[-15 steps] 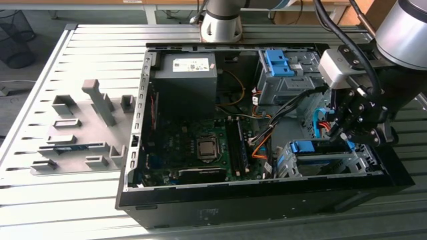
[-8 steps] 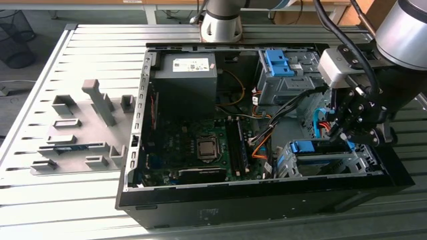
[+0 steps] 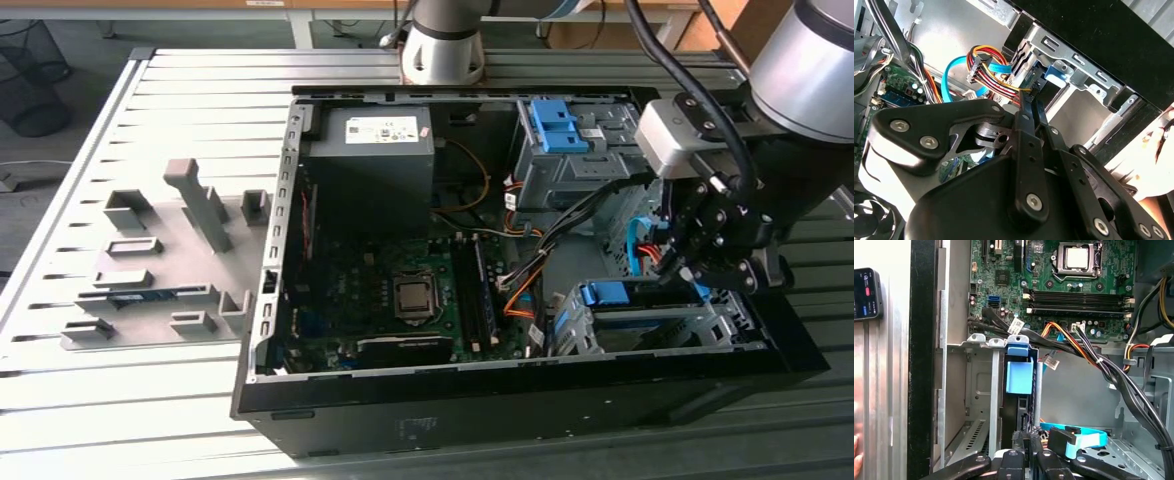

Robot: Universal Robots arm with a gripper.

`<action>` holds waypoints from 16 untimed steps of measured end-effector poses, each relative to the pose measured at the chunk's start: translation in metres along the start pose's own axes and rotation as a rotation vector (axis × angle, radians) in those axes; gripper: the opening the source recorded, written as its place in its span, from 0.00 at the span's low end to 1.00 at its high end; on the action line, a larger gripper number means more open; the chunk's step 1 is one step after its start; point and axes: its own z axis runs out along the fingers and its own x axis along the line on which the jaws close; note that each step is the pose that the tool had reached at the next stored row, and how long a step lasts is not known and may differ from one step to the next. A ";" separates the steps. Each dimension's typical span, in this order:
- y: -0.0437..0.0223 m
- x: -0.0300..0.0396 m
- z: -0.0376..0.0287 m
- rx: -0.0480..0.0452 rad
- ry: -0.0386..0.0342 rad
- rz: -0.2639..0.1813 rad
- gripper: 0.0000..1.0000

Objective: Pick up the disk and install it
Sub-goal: 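Insert the first disk wire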

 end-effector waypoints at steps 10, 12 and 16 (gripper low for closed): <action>-0.0002 0.0001 0.0016 0.0000 -0.0002 0.000 0.16; -0.0002 0.0001 0.0021 0.0000 0.0000 0.000 0.16; -0.0001 0.0001 0.0034 0.0000 -0.0001 0.000 0.16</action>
